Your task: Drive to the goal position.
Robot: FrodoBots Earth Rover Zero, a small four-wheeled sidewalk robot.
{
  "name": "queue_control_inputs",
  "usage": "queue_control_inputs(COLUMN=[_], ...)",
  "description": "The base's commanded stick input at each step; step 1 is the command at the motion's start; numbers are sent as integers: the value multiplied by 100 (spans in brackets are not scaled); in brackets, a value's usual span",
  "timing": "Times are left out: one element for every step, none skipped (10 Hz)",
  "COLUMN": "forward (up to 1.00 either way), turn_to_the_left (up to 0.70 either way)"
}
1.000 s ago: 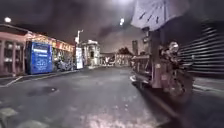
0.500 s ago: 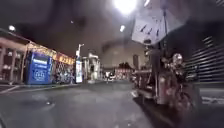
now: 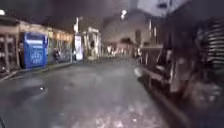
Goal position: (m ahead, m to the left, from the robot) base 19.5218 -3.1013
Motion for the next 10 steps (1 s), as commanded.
queue_control_inputs(forward=[45, 45, 45, 45, 45, 45, 45, 45, 45, 45], turn_to_the_left=[0, 0, 0, 0, 0, 0, 0, 0, 0, 0])
